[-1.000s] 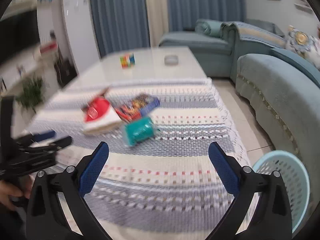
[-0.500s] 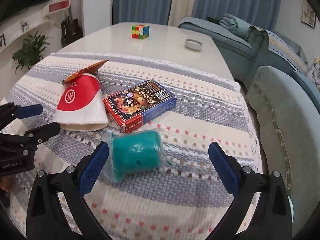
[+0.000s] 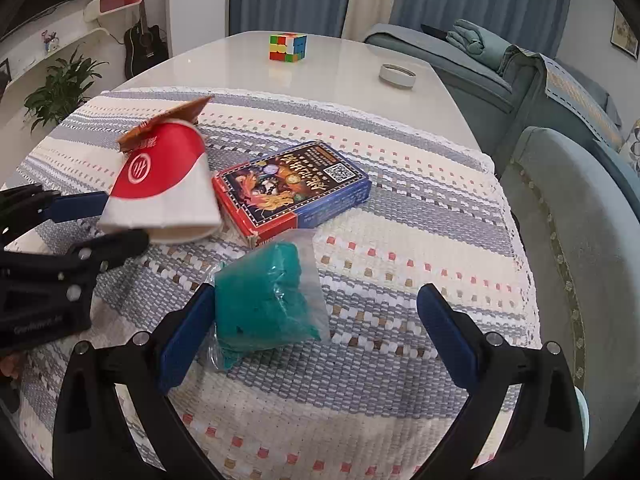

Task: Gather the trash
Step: 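Grasp the red-and-white paper cup with left tool while right tool grasps the teal clay pack, then carry the red cup and teal clay over the blue basket and open both tools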

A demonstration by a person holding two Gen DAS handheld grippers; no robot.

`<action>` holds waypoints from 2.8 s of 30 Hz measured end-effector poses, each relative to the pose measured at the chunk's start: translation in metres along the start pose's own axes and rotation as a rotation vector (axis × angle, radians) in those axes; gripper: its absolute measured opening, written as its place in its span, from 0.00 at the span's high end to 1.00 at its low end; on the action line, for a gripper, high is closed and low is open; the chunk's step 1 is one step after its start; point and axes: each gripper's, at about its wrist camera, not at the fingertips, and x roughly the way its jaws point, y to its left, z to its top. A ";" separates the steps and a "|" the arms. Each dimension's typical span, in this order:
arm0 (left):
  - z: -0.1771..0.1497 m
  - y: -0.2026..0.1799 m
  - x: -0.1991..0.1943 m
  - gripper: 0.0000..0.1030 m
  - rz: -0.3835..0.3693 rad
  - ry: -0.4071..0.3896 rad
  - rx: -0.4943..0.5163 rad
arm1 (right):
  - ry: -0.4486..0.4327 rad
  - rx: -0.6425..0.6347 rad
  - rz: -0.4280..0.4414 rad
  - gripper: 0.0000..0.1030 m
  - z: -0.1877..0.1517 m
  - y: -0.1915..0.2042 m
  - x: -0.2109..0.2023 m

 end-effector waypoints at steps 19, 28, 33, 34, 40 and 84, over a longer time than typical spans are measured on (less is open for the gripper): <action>0.003 0.008 -0.041 0.96 -0.063 -0.158 -0.050 | -0.124 0.089 0.075 0.59 -0.005 -0.017 -0.032; -0.009 0.023 -0.057 0.98 -0.104 -0.171 -0.132 | -0.141 0.114 0.081 0.59 -0.004 -0.021 -0.037; -0.017 0.029 -0.077 0.98 -0.123 -0.175 -0.147 | -0.162 0.132 0.091 0.59 -0.004 -0.024 -0.046; -0.020 0.031 -0.083 0.98 -0.122 -0.177 -0.154 | -0.166 0.141 0.093 0.59 -0.005 -0.024 -0.048; -0.034 0.030 -0.128 0.98 -0.121 -0.195 -0.174 | -0.197 0.222 0.119 0.59 -0.025 -0.019 -0.082; -0.022 -0.191 -0.209 0.98 -0.286 -0.298 0.234 | -0.445 0.659 -0.178 0.59 -0.185 -0.122 -0.251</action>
